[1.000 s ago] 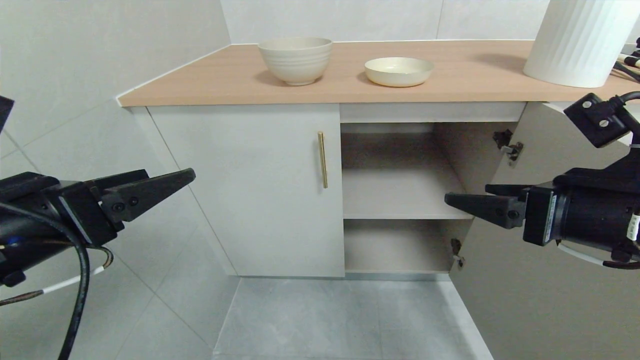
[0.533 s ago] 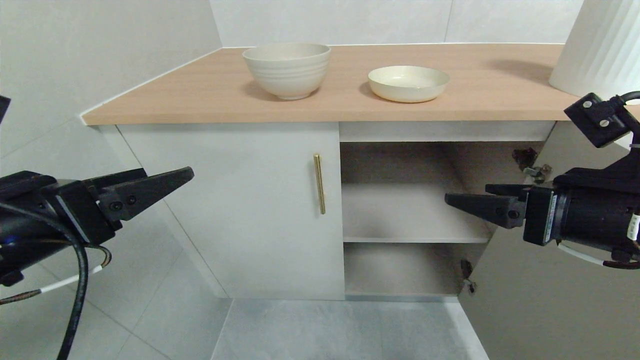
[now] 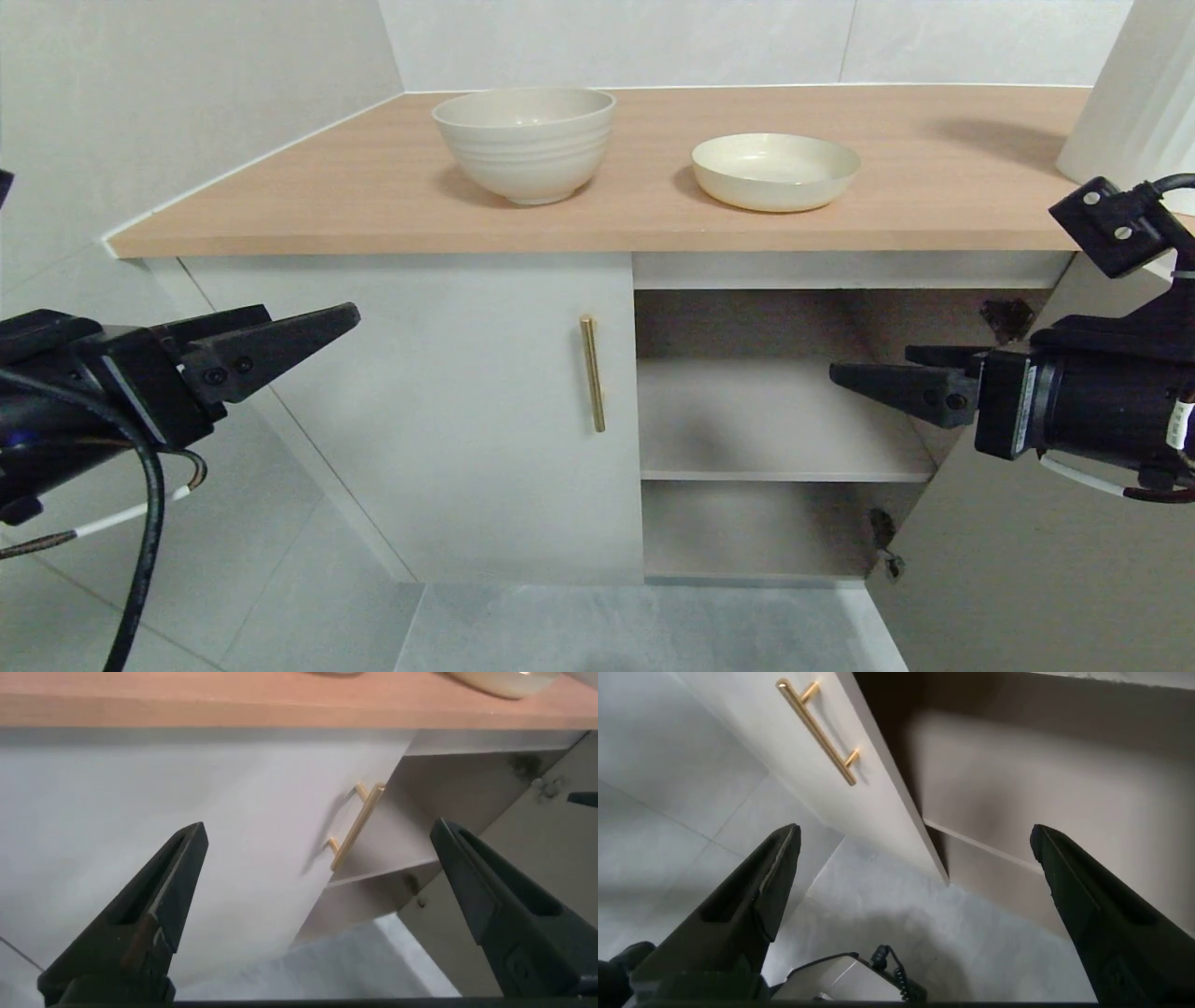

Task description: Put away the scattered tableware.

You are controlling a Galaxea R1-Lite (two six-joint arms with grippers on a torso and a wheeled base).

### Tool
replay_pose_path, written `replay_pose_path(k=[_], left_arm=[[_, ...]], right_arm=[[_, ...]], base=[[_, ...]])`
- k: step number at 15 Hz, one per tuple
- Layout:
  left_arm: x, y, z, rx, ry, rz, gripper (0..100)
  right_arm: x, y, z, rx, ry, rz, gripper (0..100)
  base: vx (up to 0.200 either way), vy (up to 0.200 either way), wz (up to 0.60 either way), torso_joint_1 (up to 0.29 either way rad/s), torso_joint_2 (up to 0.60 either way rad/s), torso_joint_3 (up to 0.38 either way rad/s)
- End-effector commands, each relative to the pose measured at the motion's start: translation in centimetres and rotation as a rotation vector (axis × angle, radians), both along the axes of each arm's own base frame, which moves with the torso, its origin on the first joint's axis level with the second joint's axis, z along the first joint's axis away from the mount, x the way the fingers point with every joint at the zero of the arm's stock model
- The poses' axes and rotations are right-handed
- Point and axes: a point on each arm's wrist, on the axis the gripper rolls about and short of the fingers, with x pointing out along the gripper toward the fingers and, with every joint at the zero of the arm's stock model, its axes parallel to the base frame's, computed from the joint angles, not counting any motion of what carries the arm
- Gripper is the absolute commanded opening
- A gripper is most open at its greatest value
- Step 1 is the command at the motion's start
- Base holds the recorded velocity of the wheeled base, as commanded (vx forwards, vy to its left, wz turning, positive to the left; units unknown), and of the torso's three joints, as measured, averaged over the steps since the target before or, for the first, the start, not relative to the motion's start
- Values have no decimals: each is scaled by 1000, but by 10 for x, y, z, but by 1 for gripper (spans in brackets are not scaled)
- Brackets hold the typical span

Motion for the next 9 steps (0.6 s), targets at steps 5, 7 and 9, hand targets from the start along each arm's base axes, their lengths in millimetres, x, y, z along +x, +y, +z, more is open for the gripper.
replay_pose_path(k=[5, 7, 9], left_arm=[[1, 1, 0, -23, 13, 2, 100], [-2, 1, 0, 15, -11, -1, 100], [-4, 2, -3, 62, -28, 0, 100]], right_arm=[[1, 1, -1, -2, 2, 1, 100], [0, 0, -1, -2, 2, 0, 100], [0, 0, -1, -2, 2, 1, 100]], base=[[0, 120, 0, 0, 0, 3], [0, 200, 0, 0, 5, 2], [0, 0, 0, 0, 0, 0]])
